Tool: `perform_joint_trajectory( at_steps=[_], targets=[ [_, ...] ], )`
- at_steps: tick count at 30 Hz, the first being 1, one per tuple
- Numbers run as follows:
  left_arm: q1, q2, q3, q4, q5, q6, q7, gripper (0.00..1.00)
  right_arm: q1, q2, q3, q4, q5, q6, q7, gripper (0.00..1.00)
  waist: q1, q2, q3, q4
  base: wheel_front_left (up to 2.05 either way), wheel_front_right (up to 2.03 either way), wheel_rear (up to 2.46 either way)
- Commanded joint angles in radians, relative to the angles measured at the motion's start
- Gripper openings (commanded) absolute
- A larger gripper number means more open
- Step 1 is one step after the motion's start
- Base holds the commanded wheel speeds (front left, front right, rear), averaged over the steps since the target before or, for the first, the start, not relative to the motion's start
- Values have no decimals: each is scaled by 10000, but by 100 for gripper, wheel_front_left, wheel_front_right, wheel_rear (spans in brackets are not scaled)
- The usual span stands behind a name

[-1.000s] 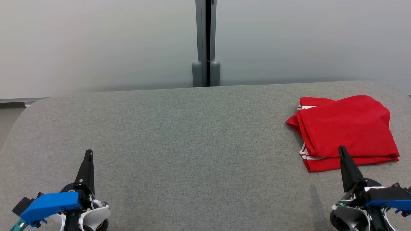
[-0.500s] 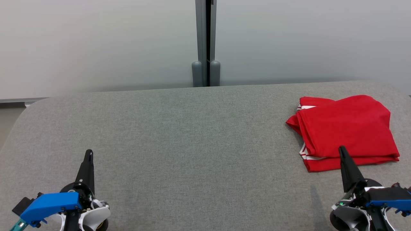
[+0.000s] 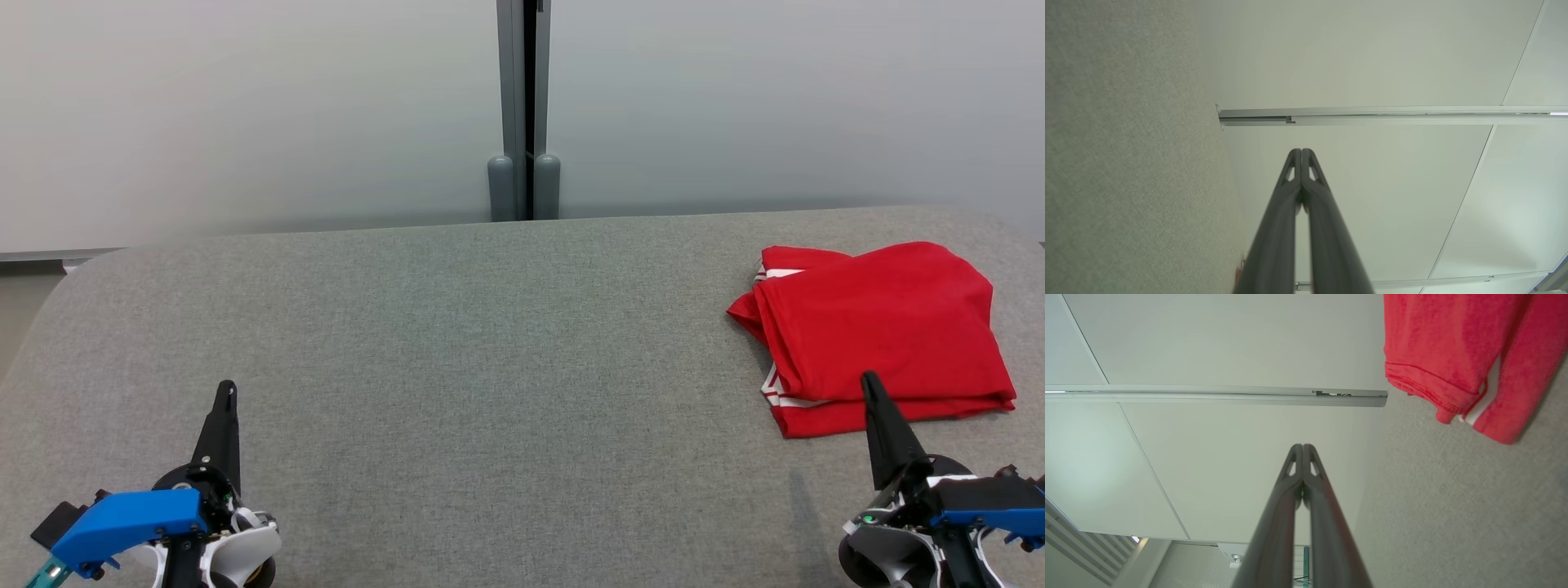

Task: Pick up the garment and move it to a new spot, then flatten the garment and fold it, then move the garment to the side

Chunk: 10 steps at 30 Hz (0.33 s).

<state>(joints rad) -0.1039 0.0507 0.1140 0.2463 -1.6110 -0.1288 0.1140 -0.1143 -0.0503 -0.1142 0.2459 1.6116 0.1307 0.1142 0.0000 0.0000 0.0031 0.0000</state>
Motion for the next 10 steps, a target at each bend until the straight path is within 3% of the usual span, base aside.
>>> perform_joint_trajectory(
  at_steps=[1,10],
  targets=[
    [-93,-9,22,-36,-36,-35,38,0,119,13,-21,-40,25,0,35,0,0,0,0,0,0,0,0],
    [-93,-10,21,-35,-36,-36,38,0,119,13,-21,-40,26,0,34,0,0,0,0,0,0,0,0]
  ],
)
